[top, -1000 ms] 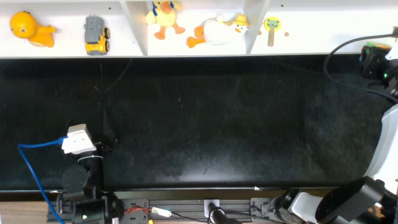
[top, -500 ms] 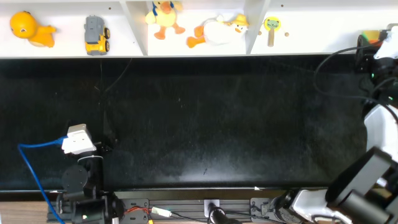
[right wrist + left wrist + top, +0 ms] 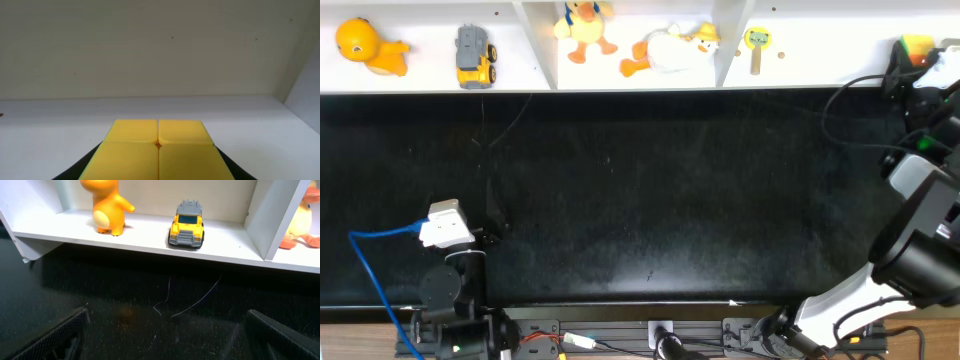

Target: Store Toys

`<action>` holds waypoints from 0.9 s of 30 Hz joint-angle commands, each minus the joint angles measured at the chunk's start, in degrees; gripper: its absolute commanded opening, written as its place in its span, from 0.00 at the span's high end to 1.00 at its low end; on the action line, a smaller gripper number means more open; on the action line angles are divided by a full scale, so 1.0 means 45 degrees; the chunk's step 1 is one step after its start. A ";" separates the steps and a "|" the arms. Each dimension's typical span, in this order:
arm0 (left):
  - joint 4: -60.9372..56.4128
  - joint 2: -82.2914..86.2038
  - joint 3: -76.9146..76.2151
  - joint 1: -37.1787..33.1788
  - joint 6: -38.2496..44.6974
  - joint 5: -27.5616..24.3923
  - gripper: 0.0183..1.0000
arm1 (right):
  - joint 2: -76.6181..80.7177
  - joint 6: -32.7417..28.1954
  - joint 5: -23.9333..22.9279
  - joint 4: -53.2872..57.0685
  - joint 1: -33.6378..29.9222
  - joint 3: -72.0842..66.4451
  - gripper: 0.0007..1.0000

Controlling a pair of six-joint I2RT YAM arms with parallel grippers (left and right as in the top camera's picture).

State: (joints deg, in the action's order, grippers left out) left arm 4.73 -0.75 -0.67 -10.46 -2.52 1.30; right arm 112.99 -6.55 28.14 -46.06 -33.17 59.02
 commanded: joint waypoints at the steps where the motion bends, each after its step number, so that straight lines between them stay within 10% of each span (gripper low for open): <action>1: 0.0010 0.0131 0.0044 0.0078 0.0277 0.0102 0.00 | 0.0617 0.0520 0.0107 -0.0797 0.0442 0.0146 0.95; 22: 0.0010 0.0131 0.0044 0.0078 0.0277 0.0102 0.00 | 0.1909 0.0505 -0.1375 -0.0398 0.1389 0.1637 0.95; 27: 0.0010 0.0131 0.0044 0.0078 0.0277 0.0102 0.00 | 0.1909 0.0549 -0.1355 -0.0136 0.1389 0.1637 0.64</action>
State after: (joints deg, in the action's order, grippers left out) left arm 4.73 -0.75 -0.67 -10.46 -2.52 1.30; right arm 120.95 -4.64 22.46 -46.76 -26.63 64.84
